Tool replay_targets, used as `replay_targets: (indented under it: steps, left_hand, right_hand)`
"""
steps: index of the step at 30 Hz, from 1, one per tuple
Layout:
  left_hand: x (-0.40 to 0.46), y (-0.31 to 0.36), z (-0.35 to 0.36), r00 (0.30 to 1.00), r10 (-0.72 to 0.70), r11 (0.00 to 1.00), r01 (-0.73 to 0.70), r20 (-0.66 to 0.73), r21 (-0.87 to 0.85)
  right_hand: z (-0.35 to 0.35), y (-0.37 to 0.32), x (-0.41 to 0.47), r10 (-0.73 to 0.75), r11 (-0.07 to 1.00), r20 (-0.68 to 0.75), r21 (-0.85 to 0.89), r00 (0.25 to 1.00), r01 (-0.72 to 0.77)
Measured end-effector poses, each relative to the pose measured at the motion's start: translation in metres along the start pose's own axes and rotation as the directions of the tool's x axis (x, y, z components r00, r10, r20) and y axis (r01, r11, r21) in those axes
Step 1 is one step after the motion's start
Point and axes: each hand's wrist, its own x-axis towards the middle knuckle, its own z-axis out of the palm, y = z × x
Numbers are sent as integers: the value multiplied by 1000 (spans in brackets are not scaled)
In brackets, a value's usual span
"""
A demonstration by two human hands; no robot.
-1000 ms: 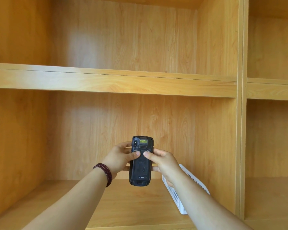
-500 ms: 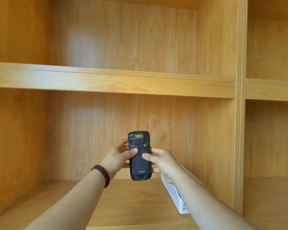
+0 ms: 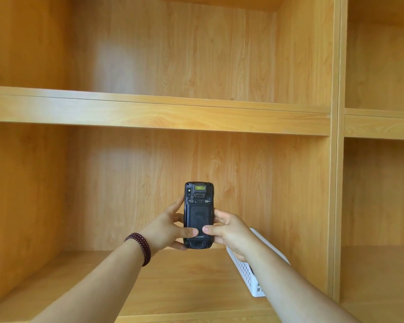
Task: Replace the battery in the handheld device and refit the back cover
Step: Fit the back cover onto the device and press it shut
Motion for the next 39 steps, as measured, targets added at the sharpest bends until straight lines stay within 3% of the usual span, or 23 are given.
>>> replay_targets:
  steps: [9,14,18,24,33,39]
  left_hand:
    - [-5,-8,1,998,-20,999,18,-53,-39]
    - [-7,-21,2,991,-108,992,101,-85,-76]
    - [-3,-39,8,936,-301,951,282,-183,-124]
    - [12,-52,7,880,-447,894,432,-163,-119]
    - [40,-90,10,835,-514,858,505,-197,-96]
    - [54,-119,11,815,-540,832,554,-210,11]
  right_hand:
    - [5,4,-4,-9,999,5,-53,1000,10]
    - [11,17,-5,82,996,-16,-33,997,-82]
    - [20,37,-1,174,984,-59,-23,983,-176]
    - [21,67,23,319,938,-160,-87,934,-335]
    - [20,102,53,432,879,-236,-108,870,-465]
    - [24,118,58,503,819,-246,-171,828,-548]
